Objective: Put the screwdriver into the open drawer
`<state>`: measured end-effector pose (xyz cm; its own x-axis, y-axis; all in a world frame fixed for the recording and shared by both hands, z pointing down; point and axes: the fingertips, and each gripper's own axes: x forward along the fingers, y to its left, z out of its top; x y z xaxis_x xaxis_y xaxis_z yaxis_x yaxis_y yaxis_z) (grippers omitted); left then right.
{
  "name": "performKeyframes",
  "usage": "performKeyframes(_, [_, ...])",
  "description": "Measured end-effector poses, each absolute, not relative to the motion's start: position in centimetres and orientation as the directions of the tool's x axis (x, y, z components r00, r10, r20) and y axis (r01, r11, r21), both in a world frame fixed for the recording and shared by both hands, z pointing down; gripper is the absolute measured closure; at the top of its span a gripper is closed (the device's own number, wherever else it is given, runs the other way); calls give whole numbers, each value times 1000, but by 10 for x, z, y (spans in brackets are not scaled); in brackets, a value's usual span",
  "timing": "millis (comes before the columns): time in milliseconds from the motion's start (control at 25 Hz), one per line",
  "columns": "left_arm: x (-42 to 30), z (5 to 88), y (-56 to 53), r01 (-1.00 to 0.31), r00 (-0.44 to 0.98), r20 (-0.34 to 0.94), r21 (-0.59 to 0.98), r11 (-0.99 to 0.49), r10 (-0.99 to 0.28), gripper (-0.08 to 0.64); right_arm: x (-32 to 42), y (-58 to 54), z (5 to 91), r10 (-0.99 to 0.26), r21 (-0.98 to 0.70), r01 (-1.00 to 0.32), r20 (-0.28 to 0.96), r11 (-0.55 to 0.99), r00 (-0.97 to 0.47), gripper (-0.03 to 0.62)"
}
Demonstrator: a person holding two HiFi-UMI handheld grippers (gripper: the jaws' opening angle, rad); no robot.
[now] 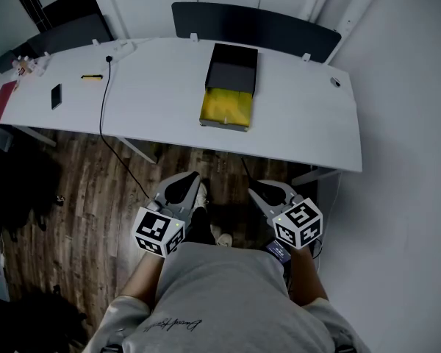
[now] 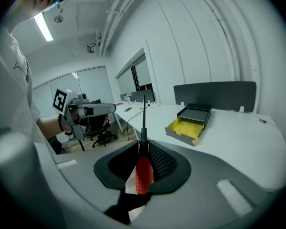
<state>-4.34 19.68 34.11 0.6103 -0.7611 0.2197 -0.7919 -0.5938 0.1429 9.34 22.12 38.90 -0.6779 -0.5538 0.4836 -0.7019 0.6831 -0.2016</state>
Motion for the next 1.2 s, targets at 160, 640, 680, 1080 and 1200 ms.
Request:
performKeyframes(160, [-45, 345, 177, -790, 612, 224, 145, -595, -758, 558, 91, 201, 390, -557, -207, -703, 479, 680, -679, 506])
performKeyframes(640, [-42, 346, 100, -781, 623, 239, 150, -606, -744, 558, 90, 129, 392, -554, -218, -708, 487, 672, -675, 505])
performKeyframes(680, [-42, 346, 94, -780, 625, 241, 151, -607, -742, 558, 89, 123, 392, -553, -217, -708, 489, 672, -674, 505])
performKeyframes(1080, [-46, 339, 29, -749, 662, 246, 163, -643, -708, 558, 82, 64, 380, -573, -207, -734, 504, 646, -646, 505])
performKeyframes(1200, [-47, 335, 10, -733, 679, 240, 162, -661, -694, 558, 79, 46, 377, -584, -205, -747, 506, 633, -634, 505])
